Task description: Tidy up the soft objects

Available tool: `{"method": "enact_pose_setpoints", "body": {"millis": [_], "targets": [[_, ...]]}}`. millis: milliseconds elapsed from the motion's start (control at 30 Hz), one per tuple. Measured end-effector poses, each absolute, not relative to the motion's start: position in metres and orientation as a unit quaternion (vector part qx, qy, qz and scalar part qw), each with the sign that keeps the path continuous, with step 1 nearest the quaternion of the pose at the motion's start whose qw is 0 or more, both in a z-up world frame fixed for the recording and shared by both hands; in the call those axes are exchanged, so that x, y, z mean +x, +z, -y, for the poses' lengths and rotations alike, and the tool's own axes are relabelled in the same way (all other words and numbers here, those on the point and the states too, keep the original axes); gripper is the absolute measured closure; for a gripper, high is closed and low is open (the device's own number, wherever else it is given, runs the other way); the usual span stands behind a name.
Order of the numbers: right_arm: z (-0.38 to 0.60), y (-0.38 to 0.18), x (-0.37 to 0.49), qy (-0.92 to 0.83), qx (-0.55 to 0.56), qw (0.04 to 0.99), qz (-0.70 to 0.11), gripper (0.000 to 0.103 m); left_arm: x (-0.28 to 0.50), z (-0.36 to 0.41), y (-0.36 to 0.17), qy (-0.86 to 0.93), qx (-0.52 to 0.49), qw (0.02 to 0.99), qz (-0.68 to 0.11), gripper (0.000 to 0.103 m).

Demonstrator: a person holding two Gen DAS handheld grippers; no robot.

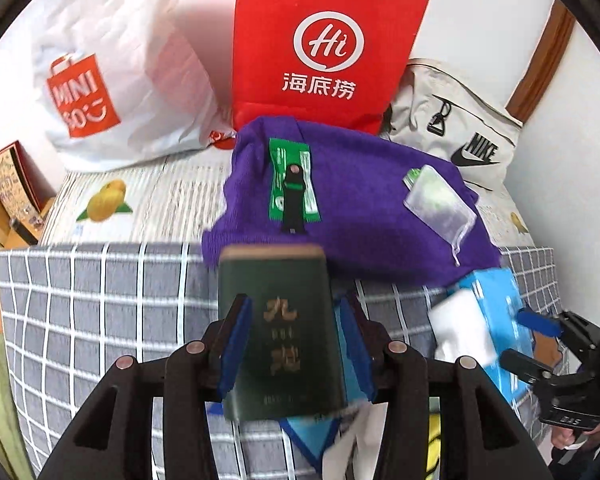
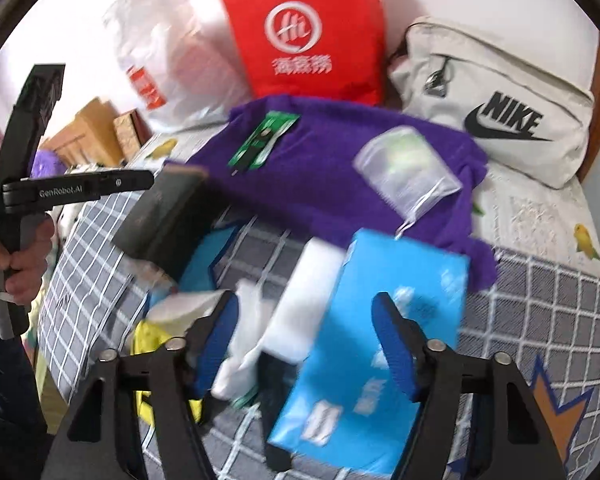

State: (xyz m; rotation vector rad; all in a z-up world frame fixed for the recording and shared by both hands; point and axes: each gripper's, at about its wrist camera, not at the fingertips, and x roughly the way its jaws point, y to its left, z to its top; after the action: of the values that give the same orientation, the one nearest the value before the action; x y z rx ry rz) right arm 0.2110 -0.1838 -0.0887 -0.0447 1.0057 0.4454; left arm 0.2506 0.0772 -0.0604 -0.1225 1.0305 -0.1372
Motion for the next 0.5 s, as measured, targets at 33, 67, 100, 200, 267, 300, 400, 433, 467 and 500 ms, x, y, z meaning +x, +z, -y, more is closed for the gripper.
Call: {"method": "enact_pose_setpoints", "body": {"millis": [33, 67, 100, 200, 267, 300, 400, 433, 467, 500], "targets": [[0.181, -0.091, 0.208, 0.215, -0.021, 0.85, -0.481, 0.042, 0.244, -0.079, -0.062, -0.067, -0.061, 0.866, -0.492, 0.059], [0.178, -0.095, 0.206, 0.217, -0.019, 0.847, -0.486, 0.045, 0.24, -0.08, -0.064, -0.066, -0.064, 0.865, -0.494, 0.059], [0.176, -0.098, 0.205, 0.215, -0.018, 0.844, -0.491, 0.047, 0.237, -0.081, -0.066, -0.066, -0.067, 0.864, -0.495, 0.059], [0.173, -0.106, 0.204, 0.201, -0.018, 0.843, -0.498, 0.052, 0.227, -0.086, -0.071, -0.068, -0.076, 0.862, -0.497, 0.059], [0.169, -0.105, 0.203, 0.199, -0.017, 0.846, -0.495, 0.054, 0.221, -0.09, -0.073, -0.063, -0.085, 0.861, -0.497, 0.059], [0.167, -0.106, 0.203, 0.203, -0.015, 0.844, -0.496, 0.062, 0.22, -0.092, -0.074, -0.064, -0.09, 0.86, -0.498, 0.059], [0.156, -0.111, 0.204, 0.204, -0.026, 0.838, -0.506, 0.072, 0.214, -0.097, -0.075, -0.065, -0.101, 0.86, -0.495, 0.059], [0.154, -0.11, 0.203, 0.201, -0.033, 0.84, -0.503, 0.072, 0.213, -0.098, -0.075, -0.066, -0.102, 0.861, -0.494, 0.059], [0.152, -0.11, 0.202, 0.199, -0.039, 0.841, -0.502, 0.072, 0.212, -0.099, -0.076, -0.068, -0.104, 0.861, -0.494, 0.059], [0.151, -0.11, 0.203, 0.196, -0.04, 0.84, -0.504, 0.072, 0.211, -0.1, -0.076, -0.069, -0.105, 0.86, -0.494, 0.059]]}}
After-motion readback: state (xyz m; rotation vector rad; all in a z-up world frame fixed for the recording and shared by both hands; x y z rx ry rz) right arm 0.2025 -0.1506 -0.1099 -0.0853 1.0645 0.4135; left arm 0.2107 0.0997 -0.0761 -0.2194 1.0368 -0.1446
